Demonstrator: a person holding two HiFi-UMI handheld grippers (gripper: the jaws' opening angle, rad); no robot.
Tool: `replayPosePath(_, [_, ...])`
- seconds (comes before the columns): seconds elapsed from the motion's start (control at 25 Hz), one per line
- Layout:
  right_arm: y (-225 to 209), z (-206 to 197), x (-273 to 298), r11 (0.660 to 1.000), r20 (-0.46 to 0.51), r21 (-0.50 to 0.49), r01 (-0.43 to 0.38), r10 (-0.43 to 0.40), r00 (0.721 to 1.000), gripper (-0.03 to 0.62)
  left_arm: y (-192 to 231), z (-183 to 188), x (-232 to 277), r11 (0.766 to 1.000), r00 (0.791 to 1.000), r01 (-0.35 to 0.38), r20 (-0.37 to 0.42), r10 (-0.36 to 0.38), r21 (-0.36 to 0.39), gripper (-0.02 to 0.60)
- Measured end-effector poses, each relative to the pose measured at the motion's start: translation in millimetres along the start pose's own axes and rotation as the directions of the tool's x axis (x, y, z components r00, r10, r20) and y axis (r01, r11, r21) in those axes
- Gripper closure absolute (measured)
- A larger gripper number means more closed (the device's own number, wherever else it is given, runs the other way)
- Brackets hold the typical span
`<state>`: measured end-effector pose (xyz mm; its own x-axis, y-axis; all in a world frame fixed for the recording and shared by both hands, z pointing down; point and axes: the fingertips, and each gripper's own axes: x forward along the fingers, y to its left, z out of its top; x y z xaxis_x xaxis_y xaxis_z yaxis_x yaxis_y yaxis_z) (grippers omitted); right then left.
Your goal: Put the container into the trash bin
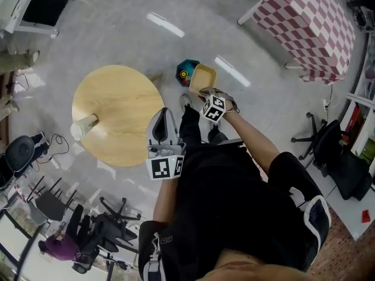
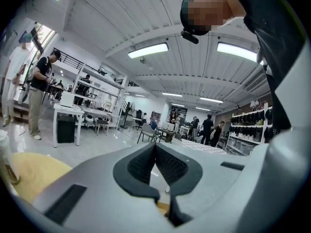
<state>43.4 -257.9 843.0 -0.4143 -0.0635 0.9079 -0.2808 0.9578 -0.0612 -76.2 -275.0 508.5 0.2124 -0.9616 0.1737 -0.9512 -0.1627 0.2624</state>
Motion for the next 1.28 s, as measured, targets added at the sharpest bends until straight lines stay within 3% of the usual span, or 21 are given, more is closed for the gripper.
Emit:
replayPosePath(0.04, [-4.2, -0.2, 12.7, 1.000, -0.013, 0.013, 0.001, -0.001, 1.000, 0.437, 5.9, -1.6, 2.1, 1.000, 1.000, 0.000, -0.009, 0.000, -0.004, 0.572])
replayPosePath(0.08, [-7.5, -1.7, 24.1, 1.000, -0.030, 0.025, -0.002, 0.002, 1.000, 0.406, 11.0, -3.3, 4.1, 1.000, 1.000, 0.001, -0.019, -0.002, -0.007, 0.572])
replayPosePath(0.24, [-18.9, -4.9, 47.3, 0.997, -0.068, 0.072, -0.008, 0.013, 0.998, 0.407, 24.6, -9.1, 13.9, 1.000, 0.999, 0.017, -0.041, -0.017, -0.013, 0.572])
replayPosePath(0.6, [-27.0, -7.2, 31.9, 0.982, -0.042, 0.179, 0.060, -0.054, 0.998, 0.544, 25.0, -8.1, 16.2, 1.000, 0.999, 0.029, -0.030, -0.030, -0.011, 0.572])
replayPosePath(0.96, [-30.0, -13.5, -36.4, 0.955, 0.058, 0.271, 0.116, -0.137, 0.989, 0.565, -22.4, 1.1, -12.3, 1.000, 0.999, 0.026, 0.021, -0.026, 0.002, 0.572])
replayPosePath(1.12, [-24.3, -18.5, -91.3, 0.938, 0.153, 0.321, 0.133, -0.190, 0.970, 0.565, -61.8, 3.2, -36.7, 1.000, 0.998, 0.014, 0.056, -0.014, 0.003, 0.572])
replayPosePath(1.28, [-14.2, -28.4, -150.6, 0.918, 0.257, 0.368, 0.146, -0.252, 0.933, 0.565, -106.7, 6.3, -66.2, 1.000, 0.995, -0.007, 0.101, 0.005, 0.022, 0.572])
